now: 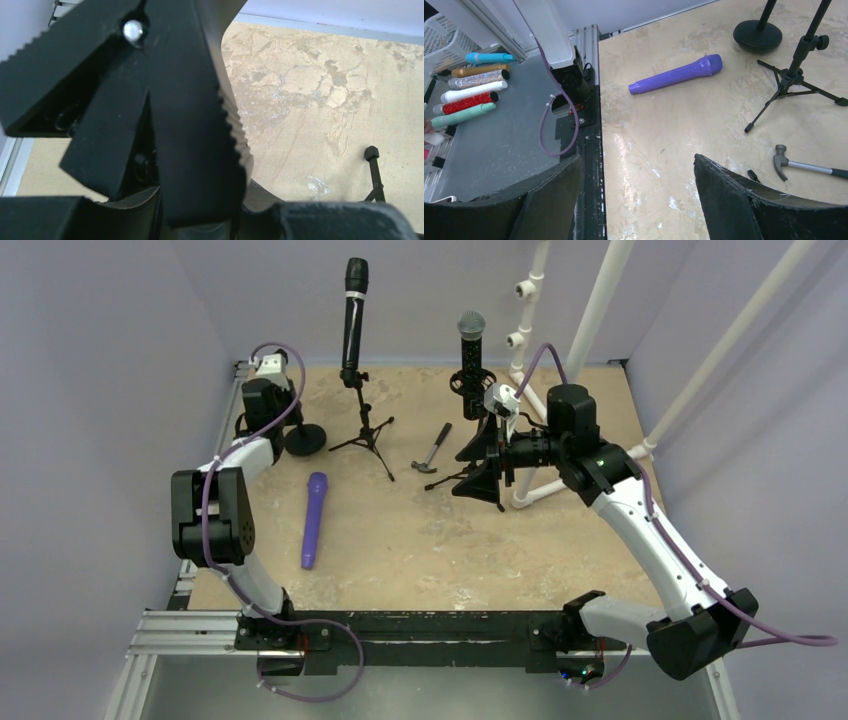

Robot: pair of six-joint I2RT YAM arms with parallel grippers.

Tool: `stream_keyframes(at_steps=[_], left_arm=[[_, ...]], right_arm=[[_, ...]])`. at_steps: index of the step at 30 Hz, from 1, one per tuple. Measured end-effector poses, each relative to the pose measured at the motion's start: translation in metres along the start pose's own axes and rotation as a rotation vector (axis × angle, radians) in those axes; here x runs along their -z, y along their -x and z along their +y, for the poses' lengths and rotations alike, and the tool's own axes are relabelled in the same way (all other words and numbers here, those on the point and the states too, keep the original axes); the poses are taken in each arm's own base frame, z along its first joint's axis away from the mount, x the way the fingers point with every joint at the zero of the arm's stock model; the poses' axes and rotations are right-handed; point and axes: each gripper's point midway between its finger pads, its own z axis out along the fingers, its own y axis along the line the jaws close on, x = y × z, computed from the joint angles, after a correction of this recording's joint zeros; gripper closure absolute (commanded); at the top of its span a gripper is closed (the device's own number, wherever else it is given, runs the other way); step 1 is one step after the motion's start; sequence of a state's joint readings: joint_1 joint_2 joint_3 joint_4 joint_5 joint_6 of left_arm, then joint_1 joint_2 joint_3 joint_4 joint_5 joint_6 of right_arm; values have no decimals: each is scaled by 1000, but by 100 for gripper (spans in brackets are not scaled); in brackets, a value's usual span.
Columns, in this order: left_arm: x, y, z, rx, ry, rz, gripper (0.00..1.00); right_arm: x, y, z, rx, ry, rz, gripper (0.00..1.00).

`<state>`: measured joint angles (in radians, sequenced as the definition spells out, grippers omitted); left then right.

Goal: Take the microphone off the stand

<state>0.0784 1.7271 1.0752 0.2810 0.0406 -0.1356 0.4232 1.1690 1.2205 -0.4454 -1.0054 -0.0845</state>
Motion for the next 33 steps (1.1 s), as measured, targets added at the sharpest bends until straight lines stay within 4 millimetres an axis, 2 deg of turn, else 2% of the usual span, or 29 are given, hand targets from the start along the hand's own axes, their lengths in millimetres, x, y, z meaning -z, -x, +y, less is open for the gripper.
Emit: stream_keyframes(at_steps=[9,15,19,25,29,33], left_arm=[[-7,7,2,-50,-1,-49,86],[-6,-7,6,-75,9,-31,75],[-6,-7,6,-78,10,-32,66],[-4,-11,7,-76,15,-13,21],[4,-13,9,-66,20,19,7],[18,1,10,-64,25,4,0]], right_arm=[[0,-4,-4,-3,-6,0,19],[0,-4,-6,0,-11,-4,19],[1,-5,-6,1,-12,-5,19],[3,-5,-6,4,-21,-9,19],[3,-5,-12,5,-55,-7,19],[5,-6,-23,8,-119,2,19]])
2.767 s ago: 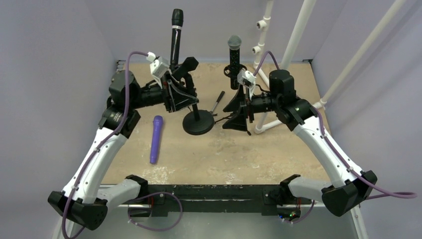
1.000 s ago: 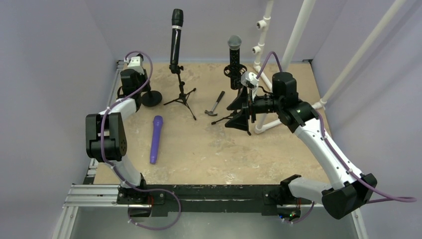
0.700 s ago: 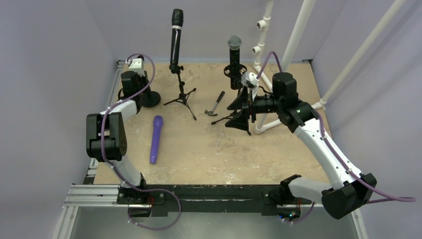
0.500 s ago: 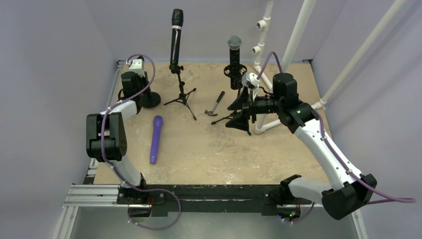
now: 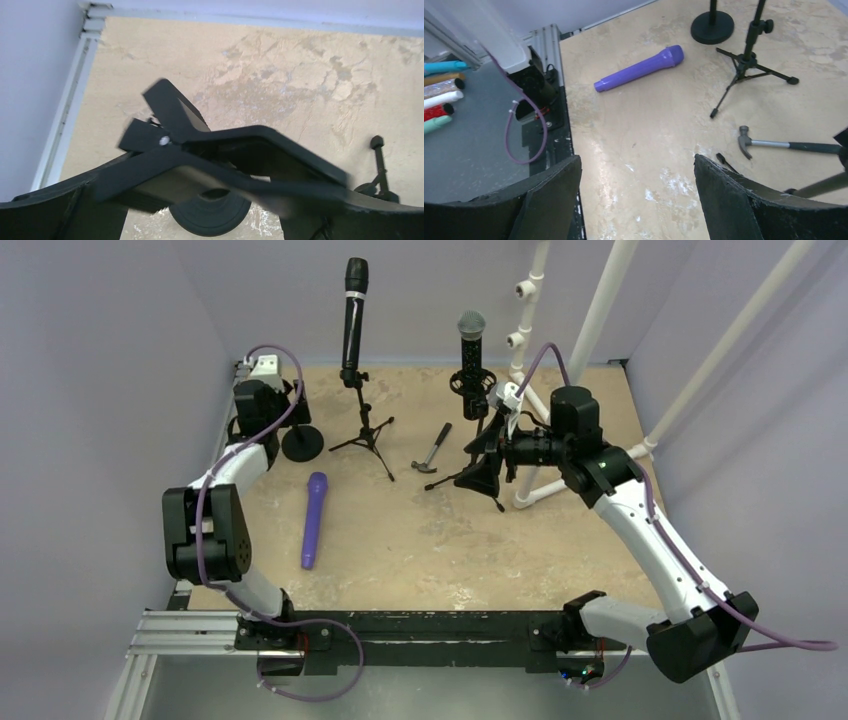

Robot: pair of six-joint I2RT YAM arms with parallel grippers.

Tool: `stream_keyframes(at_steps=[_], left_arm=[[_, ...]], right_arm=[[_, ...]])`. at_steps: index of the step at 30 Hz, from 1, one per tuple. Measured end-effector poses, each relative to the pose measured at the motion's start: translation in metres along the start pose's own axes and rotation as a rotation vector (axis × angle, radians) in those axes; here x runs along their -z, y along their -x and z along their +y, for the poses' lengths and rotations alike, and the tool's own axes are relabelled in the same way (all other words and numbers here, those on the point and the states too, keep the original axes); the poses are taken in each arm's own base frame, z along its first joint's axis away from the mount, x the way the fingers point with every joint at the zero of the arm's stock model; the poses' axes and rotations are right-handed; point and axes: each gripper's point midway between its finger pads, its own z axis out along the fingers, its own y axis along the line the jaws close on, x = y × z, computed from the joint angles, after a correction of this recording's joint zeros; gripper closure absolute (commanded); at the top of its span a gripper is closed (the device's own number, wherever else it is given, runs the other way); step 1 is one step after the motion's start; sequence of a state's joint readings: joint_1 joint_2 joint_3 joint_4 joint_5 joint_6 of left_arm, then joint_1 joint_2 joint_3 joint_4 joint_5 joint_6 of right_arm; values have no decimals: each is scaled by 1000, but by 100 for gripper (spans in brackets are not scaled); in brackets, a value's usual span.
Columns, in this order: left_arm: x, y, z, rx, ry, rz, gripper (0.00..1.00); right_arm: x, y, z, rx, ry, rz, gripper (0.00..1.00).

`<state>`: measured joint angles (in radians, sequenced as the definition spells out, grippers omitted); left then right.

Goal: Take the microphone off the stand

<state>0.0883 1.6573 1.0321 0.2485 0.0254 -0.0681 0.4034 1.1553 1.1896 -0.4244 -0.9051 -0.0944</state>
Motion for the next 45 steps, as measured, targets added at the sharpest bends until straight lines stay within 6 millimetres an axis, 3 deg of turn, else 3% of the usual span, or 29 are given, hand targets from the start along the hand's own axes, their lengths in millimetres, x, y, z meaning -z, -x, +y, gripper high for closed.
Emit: stream_keyframes(at_steps=[2,9,15,21,24,32,41,45], left_arm=[[8,10,0,0,1,-19,0],[63,68,-5,-15,-22,-143,0],[110,90,-21,-55,-108,-176,0],[158,100,-61,-95,-333,-212,0],[169,98,-87,-103,-456,-221,1],[163,54,-166,-186,-698,-165,5],[102,20,-176,-194,-698,-220,13],[84,14,-179,-198,-701,-240,17]], right_arm=[[2,0,-8,5,-47,8,19],[10,3,-25,24,-170,19,19],[11,3,-26,22,-181,23,19],[9,4,-15,14,-120,15,19],[8,5,-8,12,-80,10,19],[8,3,-4,9,-51,10,19],[6,-2,-2,9,-31,16,19],[6,-2,-2,16,-29,18,19]])
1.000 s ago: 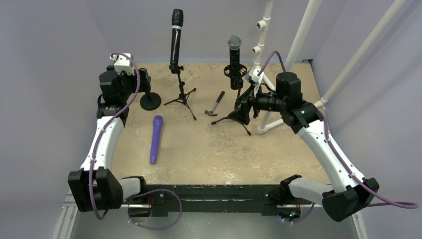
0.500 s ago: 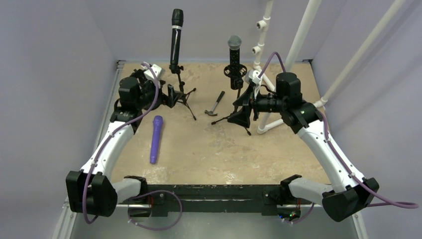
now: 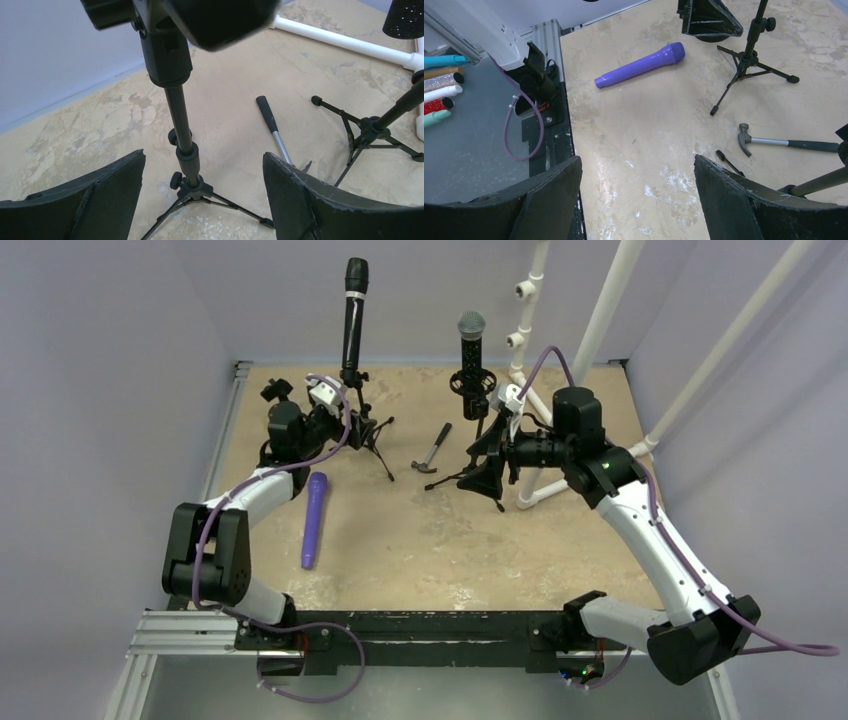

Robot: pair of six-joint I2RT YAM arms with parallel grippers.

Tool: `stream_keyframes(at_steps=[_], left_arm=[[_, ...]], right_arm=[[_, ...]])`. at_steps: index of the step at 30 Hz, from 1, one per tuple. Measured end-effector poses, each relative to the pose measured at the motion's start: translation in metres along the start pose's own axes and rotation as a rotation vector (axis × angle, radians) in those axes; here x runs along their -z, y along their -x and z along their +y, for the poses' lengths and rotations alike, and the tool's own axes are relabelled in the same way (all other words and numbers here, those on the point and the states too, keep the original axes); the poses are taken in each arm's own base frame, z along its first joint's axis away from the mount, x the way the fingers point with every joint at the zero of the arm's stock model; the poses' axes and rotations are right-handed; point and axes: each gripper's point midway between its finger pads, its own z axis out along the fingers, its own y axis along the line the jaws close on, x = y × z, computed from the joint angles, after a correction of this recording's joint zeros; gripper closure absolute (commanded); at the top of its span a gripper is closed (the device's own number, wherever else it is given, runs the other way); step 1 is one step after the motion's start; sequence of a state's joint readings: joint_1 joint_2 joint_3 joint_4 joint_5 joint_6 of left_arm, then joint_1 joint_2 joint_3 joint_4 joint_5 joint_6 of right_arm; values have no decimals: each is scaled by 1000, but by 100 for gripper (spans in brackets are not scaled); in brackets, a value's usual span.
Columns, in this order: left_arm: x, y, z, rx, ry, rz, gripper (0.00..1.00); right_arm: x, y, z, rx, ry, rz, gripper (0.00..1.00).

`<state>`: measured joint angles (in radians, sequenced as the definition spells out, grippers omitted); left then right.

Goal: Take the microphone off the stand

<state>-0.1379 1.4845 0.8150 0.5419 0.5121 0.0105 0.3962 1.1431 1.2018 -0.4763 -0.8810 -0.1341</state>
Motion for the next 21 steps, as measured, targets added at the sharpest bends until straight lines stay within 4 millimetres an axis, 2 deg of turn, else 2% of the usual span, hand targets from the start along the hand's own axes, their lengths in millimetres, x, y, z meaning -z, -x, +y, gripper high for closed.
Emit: stream_keyframes(at_steps=[4,12,21], left_arm=[[-11,4,5,-6,-4,-44,23],[-29,13,8,-9,-30,-125,49],[-37,13,9,8,-45,-164,57]], right_arm=[[-1,-1,-2,2,1,4,19],[-6,-7,-7,-5,2,20,19],[-7,-12,-8,-10,4,29,19]])
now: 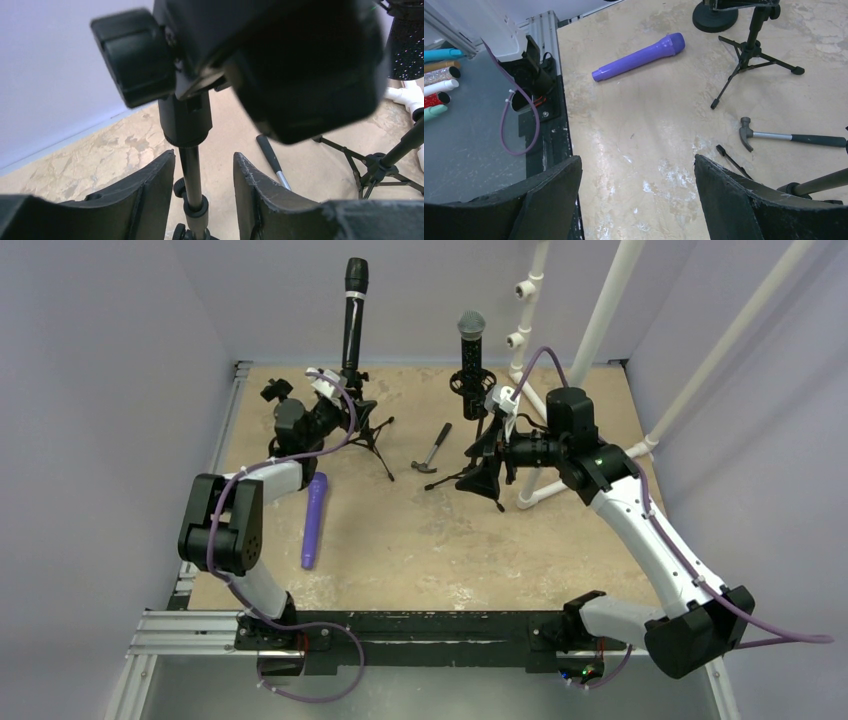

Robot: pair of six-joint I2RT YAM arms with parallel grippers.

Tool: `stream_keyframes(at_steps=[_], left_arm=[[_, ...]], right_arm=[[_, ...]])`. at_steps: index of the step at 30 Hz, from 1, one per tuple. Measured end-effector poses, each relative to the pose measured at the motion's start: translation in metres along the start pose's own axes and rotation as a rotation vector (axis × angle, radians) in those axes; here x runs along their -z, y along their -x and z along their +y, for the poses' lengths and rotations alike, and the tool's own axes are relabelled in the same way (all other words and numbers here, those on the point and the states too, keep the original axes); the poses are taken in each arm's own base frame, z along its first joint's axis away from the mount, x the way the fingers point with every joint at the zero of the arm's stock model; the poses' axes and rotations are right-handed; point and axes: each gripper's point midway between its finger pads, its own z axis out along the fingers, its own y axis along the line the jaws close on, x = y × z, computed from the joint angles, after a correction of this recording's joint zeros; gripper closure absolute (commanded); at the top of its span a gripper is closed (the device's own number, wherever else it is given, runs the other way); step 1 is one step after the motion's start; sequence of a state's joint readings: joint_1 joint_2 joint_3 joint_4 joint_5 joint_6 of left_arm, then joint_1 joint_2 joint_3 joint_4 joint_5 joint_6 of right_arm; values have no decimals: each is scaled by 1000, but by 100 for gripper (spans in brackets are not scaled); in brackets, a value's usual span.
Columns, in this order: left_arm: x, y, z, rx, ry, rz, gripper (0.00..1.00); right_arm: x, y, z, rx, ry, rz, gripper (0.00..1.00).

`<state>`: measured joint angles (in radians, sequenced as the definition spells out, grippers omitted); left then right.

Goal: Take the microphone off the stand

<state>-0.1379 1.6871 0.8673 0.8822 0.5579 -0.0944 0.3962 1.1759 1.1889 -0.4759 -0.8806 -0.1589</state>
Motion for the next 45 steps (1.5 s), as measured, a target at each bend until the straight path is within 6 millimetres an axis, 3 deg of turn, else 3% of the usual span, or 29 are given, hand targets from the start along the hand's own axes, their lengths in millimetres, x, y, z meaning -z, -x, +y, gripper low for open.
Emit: stream_keyframes(at_steps=[6,16,29,45], left_arm=[[-7,11,1,-5,-16,-37,67],[-13,6,4,19,-19,-38,100],[-2,9,-5,82,-133,-38,100],[44,11,-71,129,-397,-29,100]], right_arm=[[0,0,0,-1,0,1,19],[0,0,0,0,0,1,19],[-2,-7,-1,-7,2,12,19],[-2,-6,4,-8,31,7,18]])
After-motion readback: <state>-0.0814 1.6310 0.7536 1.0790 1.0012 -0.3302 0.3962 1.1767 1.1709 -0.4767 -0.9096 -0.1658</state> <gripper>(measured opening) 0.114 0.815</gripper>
